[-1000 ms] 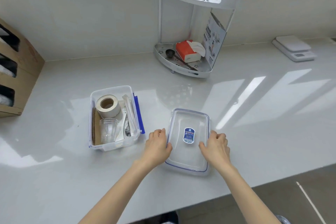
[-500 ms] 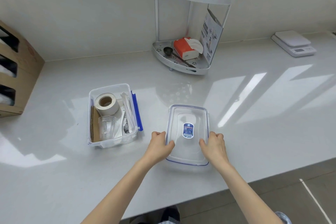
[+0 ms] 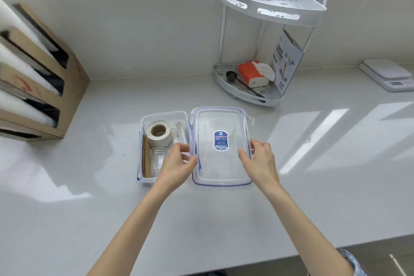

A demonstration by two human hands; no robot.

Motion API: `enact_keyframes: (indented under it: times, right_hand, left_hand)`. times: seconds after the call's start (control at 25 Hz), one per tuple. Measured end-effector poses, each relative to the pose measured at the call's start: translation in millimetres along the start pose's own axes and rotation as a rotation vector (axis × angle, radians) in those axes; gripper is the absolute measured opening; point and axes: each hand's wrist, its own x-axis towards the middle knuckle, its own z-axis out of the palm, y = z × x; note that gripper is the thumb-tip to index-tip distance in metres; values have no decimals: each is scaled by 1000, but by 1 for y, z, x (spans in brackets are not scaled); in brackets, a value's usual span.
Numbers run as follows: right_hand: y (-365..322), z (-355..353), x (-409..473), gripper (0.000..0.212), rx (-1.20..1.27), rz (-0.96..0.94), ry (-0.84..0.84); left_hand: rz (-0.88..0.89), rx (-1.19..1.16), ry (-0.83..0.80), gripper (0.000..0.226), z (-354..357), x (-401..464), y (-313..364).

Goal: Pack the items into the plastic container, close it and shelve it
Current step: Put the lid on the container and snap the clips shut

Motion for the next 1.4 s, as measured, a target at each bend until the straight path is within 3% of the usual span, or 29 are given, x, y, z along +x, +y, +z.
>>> enact_keyframes:
  times: [0.2, 0.48, 1.4]
  right_hand:
    - [-37, 36, 3, 24, 15, -87, -91]
    - [-67, 73, 13, 30, -6, -116, -209]
    - [-63, 101, 22, 50, -7, -43, -294]
  left_hand:
    - [-9, -17, 155, 31, -45, 1, -21]
    - [-41, -11, 237, 33, -80, 15, -51]
    - [-186, -103, 249, 31, -70, 42, -77]
